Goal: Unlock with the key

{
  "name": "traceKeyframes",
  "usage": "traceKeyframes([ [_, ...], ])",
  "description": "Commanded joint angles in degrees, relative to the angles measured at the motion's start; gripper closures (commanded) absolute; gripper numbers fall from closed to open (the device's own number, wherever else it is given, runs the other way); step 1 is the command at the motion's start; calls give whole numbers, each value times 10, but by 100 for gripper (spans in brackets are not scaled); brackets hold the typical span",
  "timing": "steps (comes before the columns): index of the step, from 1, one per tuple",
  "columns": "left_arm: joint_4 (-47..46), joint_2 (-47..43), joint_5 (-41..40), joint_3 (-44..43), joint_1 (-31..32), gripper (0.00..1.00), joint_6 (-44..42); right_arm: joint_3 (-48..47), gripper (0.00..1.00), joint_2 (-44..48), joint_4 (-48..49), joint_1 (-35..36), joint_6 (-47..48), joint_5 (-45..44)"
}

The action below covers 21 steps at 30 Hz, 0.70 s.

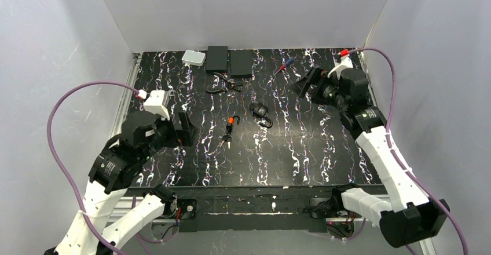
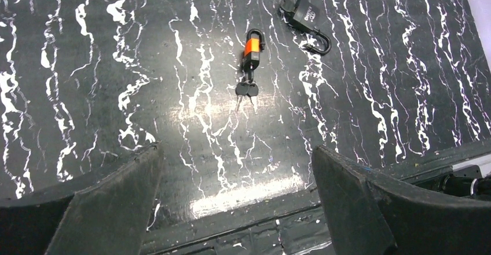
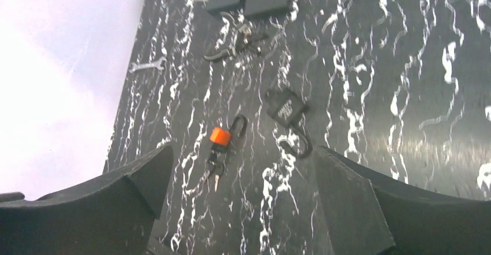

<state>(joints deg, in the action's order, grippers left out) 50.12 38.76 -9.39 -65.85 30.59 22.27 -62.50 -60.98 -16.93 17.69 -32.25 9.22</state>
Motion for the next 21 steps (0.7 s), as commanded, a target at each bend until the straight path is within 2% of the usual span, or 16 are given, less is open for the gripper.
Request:
traceKeyframes([
  [1,-63,57,52,15,1,2,-39,36,2,47,-48,1,-39,-9],
  [5,-129,146,148,9,1,8,-49,66,2,95,-35,1,-62,0],
  [10,-227,275,198,14,4,17,-6,76,2,128,-40,1,-68,8],
  [16,-203,475,219,-75,4,24,21,74,2,146,-60,1,-61,13],
  [21,-240,556,242,-104,4,26,30,62,2,139,-85,1,-73,34],
])
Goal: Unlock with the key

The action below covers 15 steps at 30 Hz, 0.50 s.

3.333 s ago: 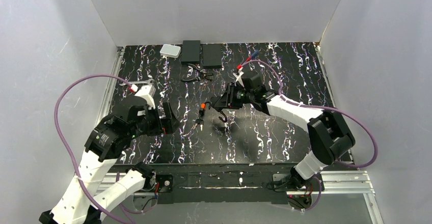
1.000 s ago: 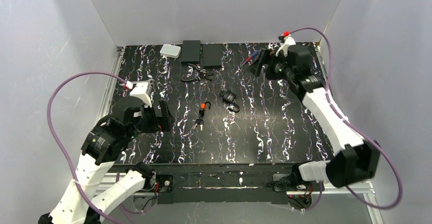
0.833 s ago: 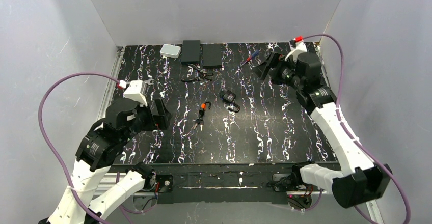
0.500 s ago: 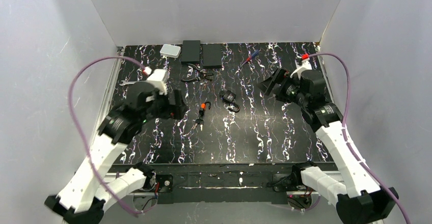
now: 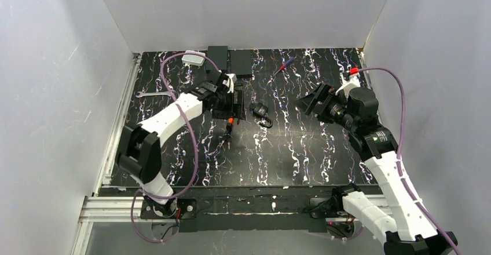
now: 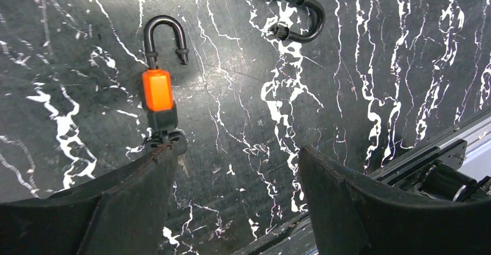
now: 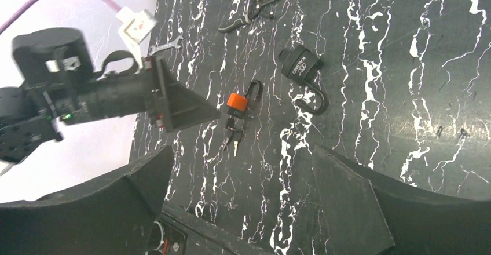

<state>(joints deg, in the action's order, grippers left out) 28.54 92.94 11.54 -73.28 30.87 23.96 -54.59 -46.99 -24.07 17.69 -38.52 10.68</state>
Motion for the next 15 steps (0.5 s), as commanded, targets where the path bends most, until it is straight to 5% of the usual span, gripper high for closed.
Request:
traceKeyframes([
  [1,-32,27,36,-33,2,26,17,-18,2,-2,-19,1,-13,23],
  [15,-28,110,39,-43,-8,27,5,-42,2,-5,-57,1,10,23],
])
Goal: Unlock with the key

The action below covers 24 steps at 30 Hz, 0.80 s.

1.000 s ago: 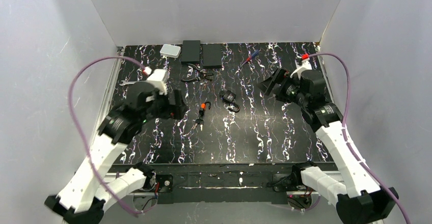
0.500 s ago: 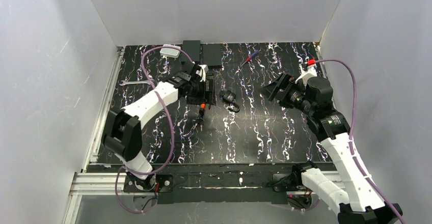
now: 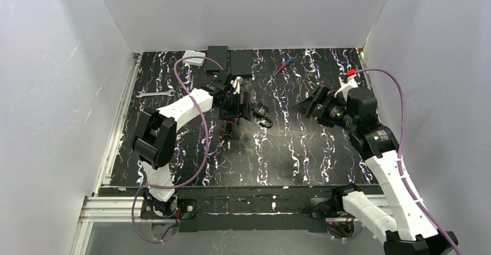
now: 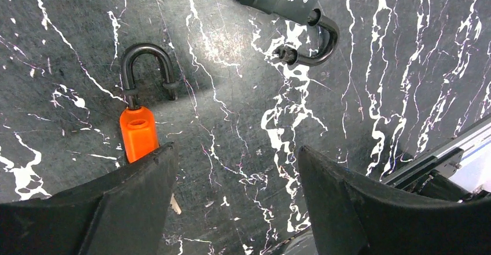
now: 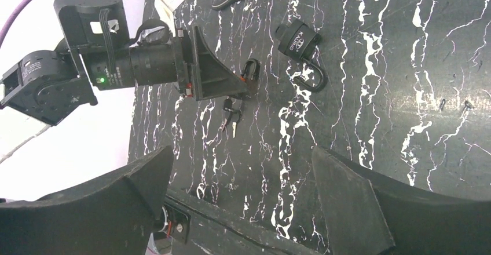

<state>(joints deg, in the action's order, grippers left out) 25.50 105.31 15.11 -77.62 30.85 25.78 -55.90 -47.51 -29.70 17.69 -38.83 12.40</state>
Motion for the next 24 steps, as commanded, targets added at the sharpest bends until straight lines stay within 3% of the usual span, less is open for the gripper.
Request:
traceKeyframes([
  [1,1,-12,5,8,-16,27,-16,-32,2,-1,-3,1,16,7],
  [16,1,-8,26,88,-102,24,-62,-72,2,-32,-22,1,67,15],
  [24,15,-123,76,57,-102,13,-14,-101,2,-62,-37,1,86,-16],
])
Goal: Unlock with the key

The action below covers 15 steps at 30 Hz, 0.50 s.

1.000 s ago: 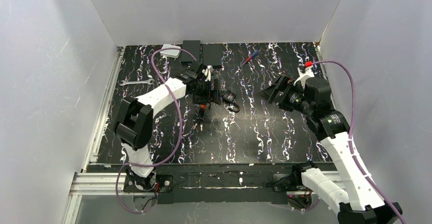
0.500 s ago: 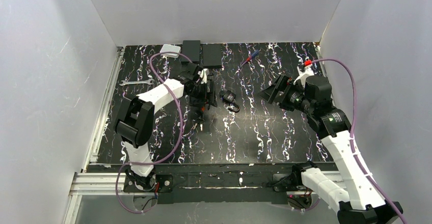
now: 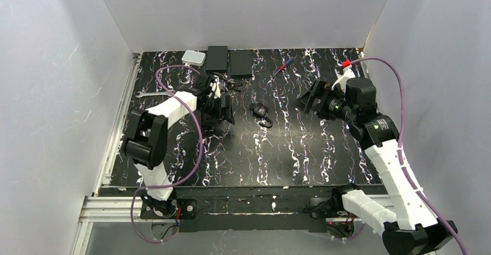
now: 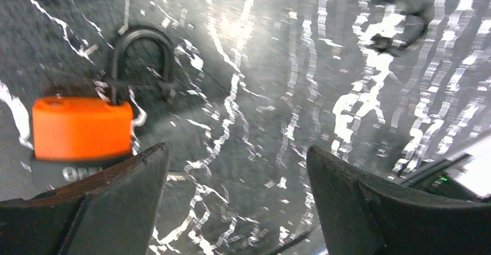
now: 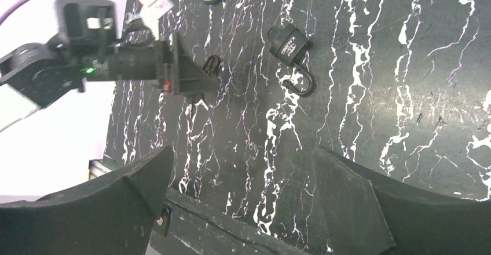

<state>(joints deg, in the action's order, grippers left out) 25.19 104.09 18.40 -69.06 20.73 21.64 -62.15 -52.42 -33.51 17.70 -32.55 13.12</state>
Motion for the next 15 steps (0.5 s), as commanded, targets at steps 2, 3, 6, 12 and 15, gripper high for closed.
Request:
traceKeyframes([
  [2,26,-150,37,-25,-2,10,44,-45,2,-22,-7,1,13,-41],
  [3,32,-170,30,-22,-2,9,53,-49,2,-27,-13,1,6,-54],
  [6,51,-232,6,-5,-2,5,72,-59,2,-42,-19,1,-13,-68],
  [12,95,-400,-92,54,-2,2,75,-49,2,-48,18,1,-27,-53],
  [15,117,-493,-129,97,-1,2,65,-38,2,-49,37,1,-26,-46],
])
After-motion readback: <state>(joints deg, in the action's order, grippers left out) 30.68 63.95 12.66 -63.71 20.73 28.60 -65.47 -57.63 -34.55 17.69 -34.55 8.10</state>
